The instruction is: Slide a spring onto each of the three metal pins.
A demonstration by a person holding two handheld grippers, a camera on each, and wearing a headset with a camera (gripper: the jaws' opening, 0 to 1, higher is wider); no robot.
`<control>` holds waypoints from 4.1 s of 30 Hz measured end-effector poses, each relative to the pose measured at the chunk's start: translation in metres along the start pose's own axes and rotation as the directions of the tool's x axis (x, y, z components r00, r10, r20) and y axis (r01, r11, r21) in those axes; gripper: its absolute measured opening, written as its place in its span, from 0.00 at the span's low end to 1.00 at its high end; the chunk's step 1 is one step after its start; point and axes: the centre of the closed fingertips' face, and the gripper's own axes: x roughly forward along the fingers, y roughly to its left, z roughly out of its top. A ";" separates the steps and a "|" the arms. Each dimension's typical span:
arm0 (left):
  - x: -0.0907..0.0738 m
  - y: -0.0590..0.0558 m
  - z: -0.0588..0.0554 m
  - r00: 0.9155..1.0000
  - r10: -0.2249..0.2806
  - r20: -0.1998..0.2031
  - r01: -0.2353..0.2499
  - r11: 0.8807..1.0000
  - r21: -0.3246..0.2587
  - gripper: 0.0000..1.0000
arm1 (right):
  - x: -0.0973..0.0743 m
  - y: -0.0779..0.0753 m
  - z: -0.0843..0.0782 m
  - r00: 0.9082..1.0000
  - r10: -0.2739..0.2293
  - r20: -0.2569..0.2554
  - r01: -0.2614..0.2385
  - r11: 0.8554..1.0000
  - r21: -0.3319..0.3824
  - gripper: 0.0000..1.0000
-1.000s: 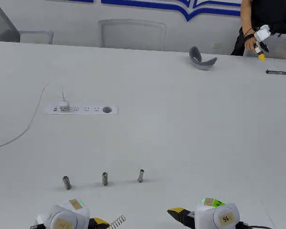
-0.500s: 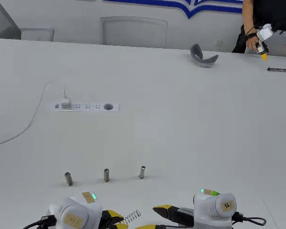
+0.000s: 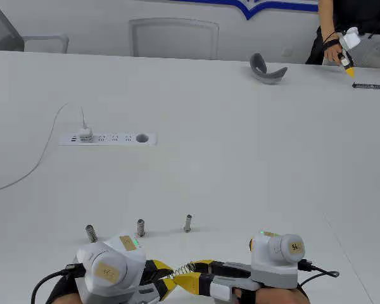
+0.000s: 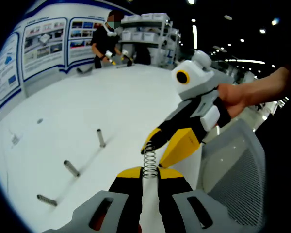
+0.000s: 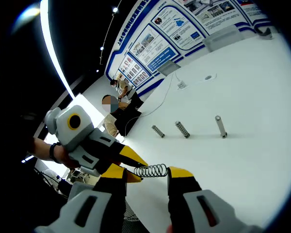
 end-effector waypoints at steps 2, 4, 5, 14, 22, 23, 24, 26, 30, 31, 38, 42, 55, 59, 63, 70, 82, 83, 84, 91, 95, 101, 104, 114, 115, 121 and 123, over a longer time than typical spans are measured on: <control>0.000 0.001 -0.001 1.000 0.001 -0.004 -0.001 1.000 0.001 0.10 | 0.000 0.000 0.002 1.000 0.005 0.011 -0.005 1.000 0.009 0.33; -0.001 0.001 -0.002 1.000 0.001 -0.007 -0.001 1.000 0.007 0.10 | 0.000 0.002 0.005 1.000 0.013 0.022 -0.014 1.000 0.018 0.31; -0.001 0.001 -0.003 1.000 0.001 -0.009 -0.001 1.000 0.010 0.10 | 0.000 0.004 0.007 0.999 0.019 0.028 -0.020 0.999 0.027 0.30; -0.001 0.002 0.000 1.000 -0.005 -0.004 0.005 1.000 0.028 0.10 | 0.000 0.006 0.012 0.999 0.030 0.022 -0.031 0.999 0.029 0.25; 0.001 0.006 0.013 0.999 -0.045 0.006 0.044 0.997 0.064 0.10 | -0.004 0.010 0.025 0.998 0.059 -0.017 -0.059 0.998 -0.013 0.21; 0.002 0.006 0.014 0.999 -0.053 0.009 0.052 0.997 0.059 0.10 | -0.004 0.011 0.027 0.998 0.064 -0.027 -0.065 0.998 -0.025 0.20; 0.002 0.006 0.015 0.998 -0.062 0.012 0.062 0.997 0.054 0.10 | -0.005 0.011 0.028 0.997 0.064 -0.047 -0.066 0.997 -0.049 0.20; 0.002 0.005 0.017 0.998 -0.069 0.014 0.068 0.996 0.060 0.10 | -0.006 0.009 0.028 0.996 0.050 -0.077 -0.058 0.994 -0.095 0.18; 0.002 0.004 0.022 0.995 -0.095 0.022 0.093 0.993 0.077 0.10 | -0.008 0.014 0.031 0.988 0.059 -0.140 -0.082 0.983 -0.166 0.16; 0.002 0.004 0.024 0.994 -0.104 0.025 0.102 0.992 0.074 0.10 | -0.008 0.015 0.033 0.987 0.058 -0.152 -0.085 0.980 -0.180 0.15; 0.002 0.003 0.035 0.990 -0.133 0.051 0.129 0.989 0.066 0.10 | -0.010 0.018 0.041 0.968 0.049 -0.247 -0.120 0.951 -0.284 0.12; 0.002 -0.001 0.039 0.984 -0.161 0.072 0.157 0.986 0.049 0.10 | -0.011 0.021 0.039 0.950 0.055 -0.306 -0.159 0.933 -0.324 0.12; 0.000 -0.013 0.040 0.976 -0.211 0.061 0.205 0.975 0.085 0.10 | -0.017 0.025 0.025 0.880 0.046 -0.472 -0.266 0.872 -0.412 0.12; 0.000 -0.016 0.038 0.975 -0.218 0.031 0.213 0.968 0.132 0.09 | -0.016 0.027 0.020 0.867 0.051 -0.496 -0.289 0.862 -0.416 0.12; 0.001 -0.017 0.034 0.975 -0.222 0.008 0.218 0.964 0.151 0.09 | -0.015 0.028 0.014 0.856 0.046 -0.515 -0.301 0.855 -0.423 0.13; 0.002 -0.020 0.027 0.973 -0.230 -0.025 0.231 0.957 0.173 0.09 | -0.015 0.027 0.007 0.839 0.039 -0.542 -0.315 0.848 -0.426 0.13; 0.003 -0.024 0.025 0.971 -0.237 -0.040 0.241 0.952 0.190 0.10 | -0.016 0.026 0.004 0.841 0.034 -0.540 -0.295 0.866 -0.404 0.13; 0.003 -0.024 0.024 0.971 -0.237 -0.041 0.241 0.950 0.197 0.10 | -0.016 0.027 0.004 0.842 0.034 -0.539 -0.294 0.866 -0.404 0.13; 0.003 -0.024 0.023 0.970 -0.238 -0.043 0.242 0.950 0.199 0.10 | -0.016 0.027 0.003 0.842 0.033 -0.538 -0.294 0.865 -0.407 0.13; 0.003 -0.021 0.022 0.972 -0.235 -0.025 0.236 0.956 0.172 0.10 | -0.013 0.026 0.003 0.853 0.024 -0.521 -0.277 0.868 -0.413 0.13; 0.003 -0.021 0.022 0.972 -0.235 -0.012 0.234 0.960 0.154 0.11 | -0.015 0.025 0.003 0.857 0.023 -0.514 -0.270 0.871 -0.411 0.13; 0.005 -0.020 0.020 0.973 -0.232 -0.006 0.230 0.963 0.140 0.12 | -0.016 0.024 0.003 0.861 0.021 -0.507 -0.262 0.874 -0.410 0.12; 0.005 -0.018 0.016 0.975 -0.223 -0.010 0.223 0.965 0.138 0.14 | -0.018 0.023 0.003 0.865 0.020 -0.501 -0.257 0.875 -0.410 0.12; -0.001 -0.003 0.003 0.984 -0.173 0.038 0.173 0.985 0.004 0.16 | -0.025 0.015 0.000 0.874 0.004 -0.486 -0.229 0.886 -0.403 0.12; -0.002 -0.001 0.002 0.985 -0.167 0.039 0.167 0.986 -0.004 0.16 | -0.026 0.014 -0.001 0.875 0.002 -0.484 -0.225 0.888 -0.401 0.12; -0.006 0.009 -0.007 0.992 -0.121 0.040 0.123 0.992 -0.032 0.17 | -0.031 0.007 -0.004 0.878 -0.014 -0.478 -0.202 0.896 -0.397 0.12; -0.007 0.013 -0.010 0.994 -0.106 0.040 0.107 0.993 -0.042 0.18 | -0.032 0.004 -0.005 0.880 -0.022 -0.474 -0.190 0.899 -0.395 0.12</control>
